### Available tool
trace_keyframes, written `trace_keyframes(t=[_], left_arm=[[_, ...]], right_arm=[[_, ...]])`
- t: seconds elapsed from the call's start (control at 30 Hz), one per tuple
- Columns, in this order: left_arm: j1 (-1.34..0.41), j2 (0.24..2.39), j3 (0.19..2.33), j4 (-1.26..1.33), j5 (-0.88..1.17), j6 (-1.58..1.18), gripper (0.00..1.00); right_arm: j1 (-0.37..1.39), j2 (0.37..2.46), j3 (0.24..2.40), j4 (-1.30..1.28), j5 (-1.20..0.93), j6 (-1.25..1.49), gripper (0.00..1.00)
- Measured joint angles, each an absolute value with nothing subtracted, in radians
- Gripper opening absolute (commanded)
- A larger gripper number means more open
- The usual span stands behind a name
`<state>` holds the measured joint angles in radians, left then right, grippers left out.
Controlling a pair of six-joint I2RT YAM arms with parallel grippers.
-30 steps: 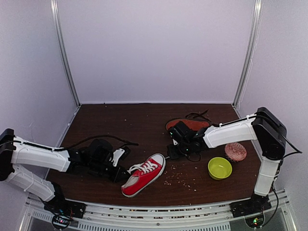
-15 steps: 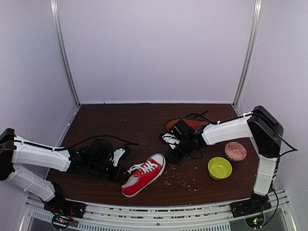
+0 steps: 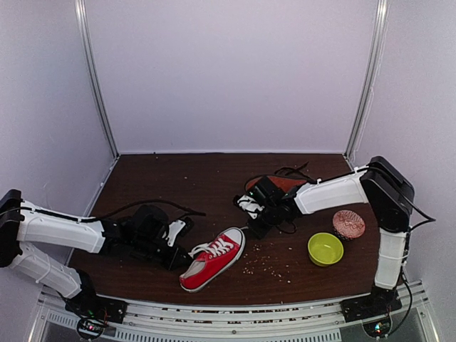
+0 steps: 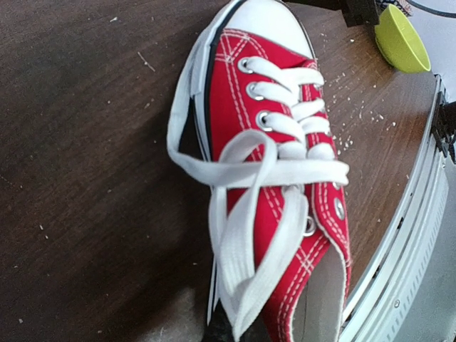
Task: Tie the shoes
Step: Tie the crossed shoelace on the shoe.
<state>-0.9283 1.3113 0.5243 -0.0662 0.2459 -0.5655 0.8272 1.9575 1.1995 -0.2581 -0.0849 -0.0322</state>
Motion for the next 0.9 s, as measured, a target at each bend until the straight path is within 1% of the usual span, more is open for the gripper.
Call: trace_keyframes(t=[0.23,0.37,0.47,0.6,0.77,0.9], left_arm=[[-0.928,1.335,0.548,-0.076,0.252,-0.558,0.00],[-0.928,1.335,0.549,-0.077,0.252,-0.556,0.00],[-0.928,1.335,0.549,-0.077,0.250,-0.556,0.00],[-0.928,1.332,0.548,-0.077,0.247,-0.556,0.00],[-0.928,1.331,0.548,-0.076,0.244,-0.555,0.00],[-0.928,1.333,0.550,-0.075,0.246,-0.545,0.00]], right_arm=[[0.818,1.917,1.226,-0.205,0.051,0.064,0.00],[0.818,1.888,1.301,-0.146,0.084,0.126,0.00],[0.818,1.828,1.300,-0.093,0.092,0.172,0.00],[0.818,1.694,1.226,-0.046,0.109,0.221,0.00],[0.818,1.460,1.047,-0.027,0.139,0.264,0.00],[0.818,1.316,0.938,-0.049,0.142,0.290,0.00]])
